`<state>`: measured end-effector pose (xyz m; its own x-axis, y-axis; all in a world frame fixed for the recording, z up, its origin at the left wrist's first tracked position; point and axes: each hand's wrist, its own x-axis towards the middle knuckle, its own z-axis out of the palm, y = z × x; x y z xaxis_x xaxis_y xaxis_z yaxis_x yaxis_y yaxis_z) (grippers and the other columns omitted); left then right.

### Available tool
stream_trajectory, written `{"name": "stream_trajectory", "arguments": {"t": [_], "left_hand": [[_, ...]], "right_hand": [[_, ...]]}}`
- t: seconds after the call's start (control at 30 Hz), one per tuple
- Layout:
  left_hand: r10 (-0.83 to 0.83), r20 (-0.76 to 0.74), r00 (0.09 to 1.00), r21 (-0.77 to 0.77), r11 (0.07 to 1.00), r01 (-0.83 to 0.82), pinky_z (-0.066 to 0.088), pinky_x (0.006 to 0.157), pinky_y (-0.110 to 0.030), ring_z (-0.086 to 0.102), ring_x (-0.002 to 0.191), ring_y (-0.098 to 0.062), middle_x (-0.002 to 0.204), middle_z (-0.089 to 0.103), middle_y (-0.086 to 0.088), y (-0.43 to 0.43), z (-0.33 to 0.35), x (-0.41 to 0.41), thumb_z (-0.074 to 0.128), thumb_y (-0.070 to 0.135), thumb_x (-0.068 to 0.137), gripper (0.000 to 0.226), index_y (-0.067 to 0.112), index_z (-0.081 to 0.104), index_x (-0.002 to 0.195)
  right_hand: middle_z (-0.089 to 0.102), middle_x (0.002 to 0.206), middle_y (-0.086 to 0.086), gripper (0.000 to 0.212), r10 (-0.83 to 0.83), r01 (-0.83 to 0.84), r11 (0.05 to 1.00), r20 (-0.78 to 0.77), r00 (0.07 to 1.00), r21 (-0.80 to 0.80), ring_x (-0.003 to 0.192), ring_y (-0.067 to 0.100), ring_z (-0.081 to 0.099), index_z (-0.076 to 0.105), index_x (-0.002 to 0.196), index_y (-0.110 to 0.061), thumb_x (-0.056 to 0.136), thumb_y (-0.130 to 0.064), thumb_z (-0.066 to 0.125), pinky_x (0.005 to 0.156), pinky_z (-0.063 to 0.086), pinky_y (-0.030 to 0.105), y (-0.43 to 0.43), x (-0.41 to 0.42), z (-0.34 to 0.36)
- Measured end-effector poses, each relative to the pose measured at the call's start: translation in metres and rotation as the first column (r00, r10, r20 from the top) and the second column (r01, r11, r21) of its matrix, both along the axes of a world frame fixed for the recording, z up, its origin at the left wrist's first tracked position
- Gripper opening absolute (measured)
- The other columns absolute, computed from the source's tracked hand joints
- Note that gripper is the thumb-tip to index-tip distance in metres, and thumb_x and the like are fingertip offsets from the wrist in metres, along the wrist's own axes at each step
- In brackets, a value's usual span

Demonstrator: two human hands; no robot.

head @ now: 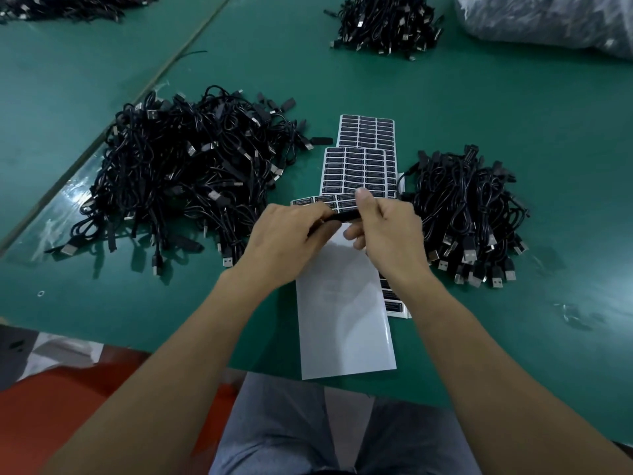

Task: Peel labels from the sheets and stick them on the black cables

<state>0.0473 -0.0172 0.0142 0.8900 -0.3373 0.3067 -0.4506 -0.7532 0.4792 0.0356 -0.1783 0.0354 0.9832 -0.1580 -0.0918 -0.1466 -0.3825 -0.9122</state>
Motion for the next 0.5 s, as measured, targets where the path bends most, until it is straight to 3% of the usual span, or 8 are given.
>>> {"name": "stream_trajectory", "arguments": {"t": [0.07, 0.13, 0.27, 0.33, 0.37, 0.4, 0.43, 0.5], "left_hand": [[0.094, -0.041, 0.995, 0.043, 0.995, -0.092, 0.031, 0.056, -0.037, 0.058, 0.068, -0.031, 0.068, 0.057, 0.005, -0.005, -0.005, 0.0, 0.051, 0.035, 0.103, 0.022, 0.017, 0.063, 0.096], [0.174, -0.051, 0.983, 0.116, 0.979, -0.167, 0.03, 0.058, -0.036, 0.06, 0.078, -0.034, 0.077, 0.06, 0.003, -0.011, -0.012, 0.001, 0.045, 0.036, 0.105, 0.021, 0.02, 0.059, 0.107], [0.261, -0.118, 0.958, 0.144, 0.959, -0.243, 0.021, 0.052, -0.037, 0.056, 0.075, -0.035, 0.08, 0.063, -0.002, -0.02, -0.021, 0.003, 0.038, 0.028, 0.105, 0.019, 0.021, 0.049, 0.12], [0.295, -0.129, 0.947, 0.124, 0.952, -0.279, 0.018, 0.05, -0.036, 0.055, 0.07, -0.033, 0.07, 0.056, 0.003, -0.022, -0.023, 0.003, 0.036, 0.026, 0.105, 0.016, 0.019, 0.048, 0.112], [0.307, -0.136, 0.942, 0.115, 0.949, -0.293, 0.019, 0.05, -0.035, 0.055, 0.069, -0.033, 0.068, 0.055, 0.004, -0.023, -0.024, 0.002, 0.036, 0.025, 0.104, 0.014, 0.017, 0.047, 0.107], [0.315, -0.142, 0.939, 0.115, 0.947, -0.3, 0.02, 0.051, -0.036, 0.055, 0.069, -0.033, 0.068, 0.056, 0.002, -0.023, -0.023, 0.002, 0.035, 0.024, 0.103, 0.013, 0.017, 0.046, 0.104], [0.317, -0.148, 0.937, 0.12, 0.946, -0.301, 0.021, 0.053, -0.037, 0.056, 0.069, -0.033, 0.068, 0.057, 0.001, -0.023, -0.023, 0.002, 0.035, 0.023, 0.103, 0.012, 0.017, 0.045, 0.101], [0.331, -0.174, 0.927, 0.119, 0.942, -0.314, 0.019, 0.052, -0.037, 0.054, 0.067, -0.031, 0.066, 0.055, 0.001, -0.024, -0.022, 0.003, 0.034, 0.025, 0.102, 0.012, 0.018, 0.042, 0.096]], "right_hand": [[0.07, 0.075, 0.017, 0.041, -0.003, 0.006, 0.987, 0.02, 1.0, -0.163, 0.06, 0.02, 0.059, 0.065, 0.092, 0.005, 0.105, -0.028, 0.044, 0.062, 0.051, 0.036, -0.002, 0.002, 0.002], [0.067, 0.082, 0.023, 0.031, -0.004, 0.012, 0.966, 0.033, 0.999, -0.257, 0.055, 0.019, 0.044, 0.065, 0.103, 0.004, 0.101, -0.015, 0.041, 0.058, 0.045, 0.042, -0.004, 0.005, 0.004], [0.064, 0.114, 0.005, 0.037, -0.025, 0.011, 0.979, -0.066, 0.997, -0.202, 0.068, 0.007, 0.057, 0.06, 0.133, -0.016, 0.1, -0.017, 0.042, 0.061, 0.043, 0.026, -0.005, 0.008, 0.006], [0.064, 0.105, 0.012, 0.031, -0.058, 0.042, 0.992, -0.131, 0.99, -0.119, 0.073, 0.022, 0.06, 0.066, 0.12, -0.012, 0.096, -0.013, 0.045, 0.067, 0.048, 0.031, -0.004, 0.013, 0.003], [0.065, 0.109, 0.026, 0.021, -0.064, 0.059, 0.998, -0.164, 0.984, -0.037, 0.113, 0.023, 0.048, 0.067, 0.099, -0.008, 0.092, -0.008, 0.046, 0.085, 0.056, 0.053, -0.003, 0.015, 0.001], [0.046, 0.076, 0.02, 0.014, -0.063, 0.074, 0.996, -0.199, 0.978, 0.047, 0.082, 0.016, 0.028, 0.06, 0.082, -0.008, 0.086, -0.003, 0.047, 0.073, 0.021, 0.042, -0.002, 0.017, -0.001], [0.037, 0.082, 0.002, 0.013, -0.052, 0.078, 0.991, -0.228, 0.972, 0.105, 0.079, 0.02, 0.032, 0.057, 0.078, -0.009, 0.082, -0.002, 0.048, 0.071, 0.038, 0.039, -0.002, 0.019, -0.004], [0.044, 0.077, 0.007, 0.01, -0.059, 0.09, 0.988, -0.235, 0.97, 0.124, 0.074, 0.023, 0.037, 0.063, 0.079, -0.001, 0.08, -0.001, 0.054, 0.07, 0.035, 0.039, -0.004, 0.02, -0.009]]}}
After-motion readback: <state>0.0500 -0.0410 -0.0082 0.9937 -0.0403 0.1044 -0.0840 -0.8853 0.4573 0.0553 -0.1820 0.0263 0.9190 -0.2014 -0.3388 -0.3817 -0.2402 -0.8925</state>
